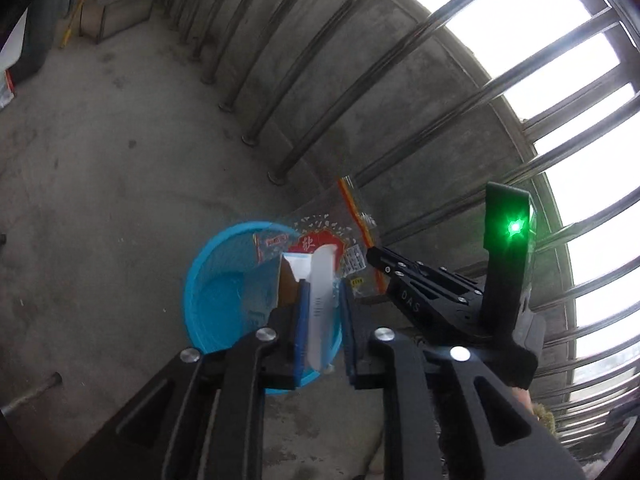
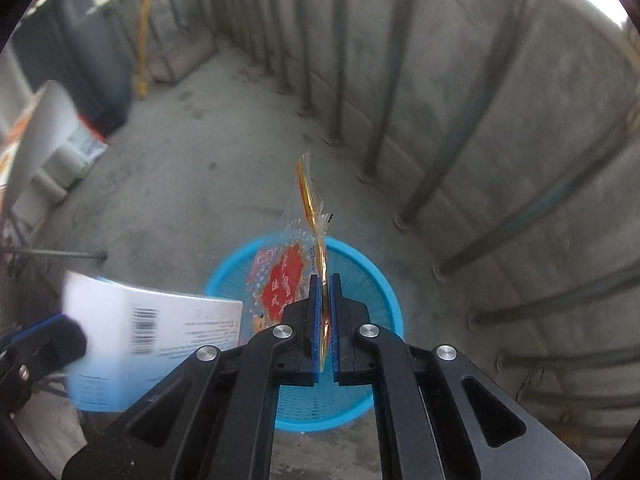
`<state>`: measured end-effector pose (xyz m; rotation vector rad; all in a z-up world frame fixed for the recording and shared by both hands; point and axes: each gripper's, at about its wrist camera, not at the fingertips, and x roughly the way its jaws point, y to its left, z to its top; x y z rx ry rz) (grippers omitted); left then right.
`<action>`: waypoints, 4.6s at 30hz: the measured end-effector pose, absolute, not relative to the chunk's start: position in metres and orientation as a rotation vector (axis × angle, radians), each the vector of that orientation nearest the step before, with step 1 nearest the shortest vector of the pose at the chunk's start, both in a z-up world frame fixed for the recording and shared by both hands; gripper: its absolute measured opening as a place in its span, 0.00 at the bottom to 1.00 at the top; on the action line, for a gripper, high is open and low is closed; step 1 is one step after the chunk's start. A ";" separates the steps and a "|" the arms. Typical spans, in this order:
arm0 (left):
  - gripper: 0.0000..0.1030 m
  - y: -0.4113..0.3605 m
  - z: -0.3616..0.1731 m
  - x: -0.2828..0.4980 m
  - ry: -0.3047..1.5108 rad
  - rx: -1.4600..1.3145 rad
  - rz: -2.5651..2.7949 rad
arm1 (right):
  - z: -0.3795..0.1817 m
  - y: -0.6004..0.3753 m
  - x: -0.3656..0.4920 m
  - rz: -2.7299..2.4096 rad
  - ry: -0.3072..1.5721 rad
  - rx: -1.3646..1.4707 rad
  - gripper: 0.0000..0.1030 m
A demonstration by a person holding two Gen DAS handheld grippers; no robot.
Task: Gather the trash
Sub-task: 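Carry both items to the blue wastebasket and open both tools over it, then move both tools back toward the table, then grasp the clear plastic cup with the left tool while the right tool grasps the Pepsi bottle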
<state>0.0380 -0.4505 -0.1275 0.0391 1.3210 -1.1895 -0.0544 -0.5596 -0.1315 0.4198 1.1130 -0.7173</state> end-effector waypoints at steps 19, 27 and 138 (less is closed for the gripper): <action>0.62 -0.314 -0.064 0.055 1.150 0.038 -1.010 | -0.101 -0.526 -0.038 -0.684 0.982 0.366 0.66; 0.72 -0.184 -0.009 0.071 0.996 -0.075 -0.844 | -0.019 -0.445 0.003 -0.361 0.814 0.334 0.76; 0.05 0.138 -0.004 0.097 0.818 -0.341 -0.443 | -0.018 -0.118 0.147 0.590 1.277 0.370 0.57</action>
